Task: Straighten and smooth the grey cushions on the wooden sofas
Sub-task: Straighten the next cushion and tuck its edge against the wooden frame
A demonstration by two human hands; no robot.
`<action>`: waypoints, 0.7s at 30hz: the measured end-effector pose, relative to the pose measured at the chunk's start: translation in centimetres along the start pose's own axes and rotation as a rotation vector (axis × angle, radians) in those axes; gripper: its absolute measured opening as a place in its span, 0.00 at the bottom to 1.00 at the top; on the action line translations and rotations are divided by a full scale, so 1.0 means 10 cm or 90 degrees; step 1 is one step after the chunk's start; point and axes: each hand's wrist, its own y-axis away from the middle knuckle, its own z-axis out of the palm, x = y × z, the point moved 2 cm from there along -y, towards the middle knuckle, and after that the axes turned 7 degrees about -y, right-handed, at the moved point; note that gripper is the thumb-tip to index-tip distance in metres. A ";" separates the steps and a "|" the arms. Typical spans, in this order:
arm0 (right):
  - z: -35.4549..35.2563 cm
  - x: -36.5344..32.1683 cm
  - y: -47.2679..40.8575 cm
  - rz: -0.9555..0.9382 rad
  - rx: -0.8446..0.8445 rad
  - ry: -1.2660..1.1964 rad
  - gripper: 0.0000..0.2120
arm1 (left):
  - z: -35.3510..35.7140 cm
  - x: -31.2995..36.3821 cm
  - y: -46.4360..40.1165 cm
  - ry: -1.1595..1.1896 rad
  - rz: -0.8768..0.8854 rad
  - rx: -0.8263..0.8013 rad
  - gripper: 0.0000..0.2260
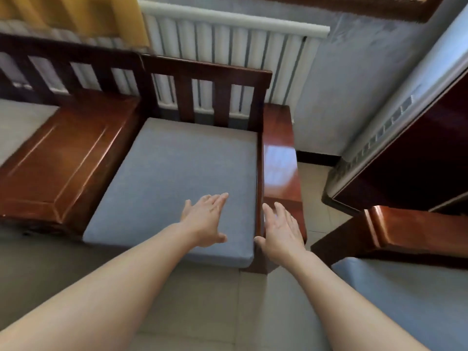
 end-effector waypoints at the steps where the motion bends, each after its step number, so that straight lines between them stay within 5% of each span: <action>1: 0.12 -0.14 -0.02 -0.018 -0.007 0.015 0.38 | 0.09 -0.17 0.06 0.009 -0.012 -0.005 0.45; 11: 1.24 -0.90 -0.30 -0.170 -0.043 0.057 0.38 | 1.07 -1.13 0.33 0.081 -0.137 -0.043 0.44; 21: 2.87 -0.60 -0.68 -0.273 -0.059 0.123 0.40 | 2.51 -1.39 -0.06 0.082 -0.178 -0.066 0.43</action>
